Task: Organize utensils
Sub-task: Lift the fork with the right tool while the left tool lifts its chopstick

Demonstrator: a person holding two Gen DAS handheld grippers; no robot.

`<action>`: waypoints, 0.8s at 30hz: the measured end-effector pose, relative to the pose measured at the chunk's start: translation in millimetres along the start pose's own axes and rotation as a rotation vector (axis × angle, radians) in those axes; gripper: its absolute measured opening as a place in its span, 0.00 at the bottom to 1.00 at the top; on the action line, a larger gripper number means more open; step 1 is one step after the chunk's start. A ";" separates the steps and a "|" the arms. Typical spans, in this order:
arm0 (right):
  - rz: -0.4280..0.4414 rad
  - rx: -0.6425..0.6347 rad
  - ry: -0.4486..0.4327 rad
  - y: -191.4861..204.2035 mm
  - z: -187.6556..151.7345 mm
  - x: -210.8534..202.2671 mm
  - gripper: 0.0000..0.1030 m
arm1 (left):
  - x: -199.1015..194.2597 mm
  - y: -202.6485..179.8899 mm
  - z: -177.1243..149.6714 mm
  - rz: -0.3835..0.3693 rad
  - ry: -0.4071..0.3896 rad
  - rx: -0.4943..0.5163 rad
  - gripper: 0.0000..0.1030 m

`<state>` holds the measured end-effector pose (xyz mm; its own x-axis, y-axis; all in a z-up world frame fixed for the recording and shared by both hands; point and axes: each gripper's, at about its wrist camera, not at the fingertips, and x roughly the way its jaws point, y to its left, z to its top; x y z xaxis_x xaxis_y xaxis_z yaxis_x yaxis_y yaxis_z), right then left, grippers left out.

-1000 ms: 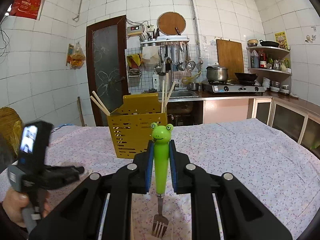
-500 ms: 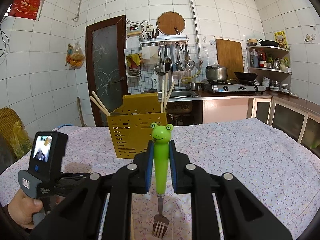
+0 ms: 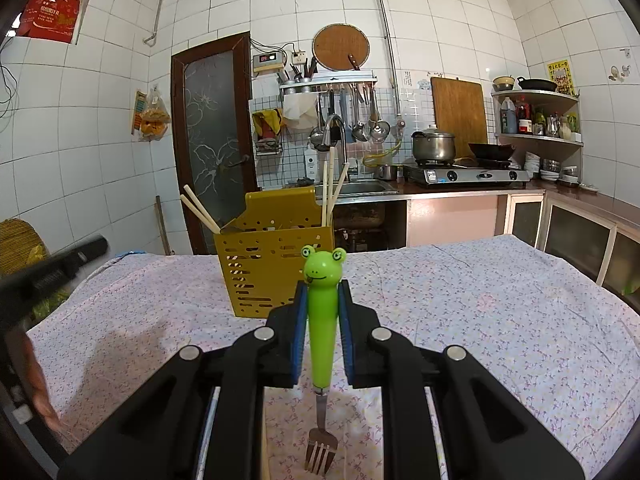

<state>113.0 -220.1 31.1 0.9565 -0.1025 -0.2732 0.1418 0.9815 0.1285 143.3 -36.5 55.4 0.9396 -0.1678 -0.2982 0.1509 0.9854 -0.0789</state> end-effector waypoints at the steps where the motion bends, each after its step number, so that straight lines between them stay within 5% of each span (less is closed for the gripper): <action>1: 0.000 0.001 0.001 -0.6 0.3 0.3 0.15 | 0.8 -2.1 0.5 0.008 0.012 0.019 0.05; 6: 0.000 0.001 0.002 -0.8 -0.3 0.4 0.15 | 40.6 8.5 -13.9 0.011 0.203 -0.015 0.07; 10: 0.000 0.003 0.007 -2.1 0.2 1.1 0.15 | 82.9 17.7 -36.9 0.042 0.368 -0.016 0.59; 14: 0.003 0.004 0.010 -2.4 0.7 1.7 0.15 | 113.2 14.6 -60.5 0.069 0.495 0.021 0.59; 21: 0.005 0.004 0.011 -0.9 -0.4 3.1 0.15 | 140.2 10.0 -84.3 0.088 0.599 0.060 0.52; 24: 0.007 0.005 0.012 -0.4 -0.9 3.3 0.15 | 143.3 11.3 -80.4 0.058 0.602 0.032 0.25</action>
<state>115.9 -220.7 29.3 0.9543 -0.0939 -0.2837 0.1368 0.9813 0.1352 255.0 -51.8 -64.7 0.6091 -0.0912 -0.7878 0.1224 0.9923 -0.0202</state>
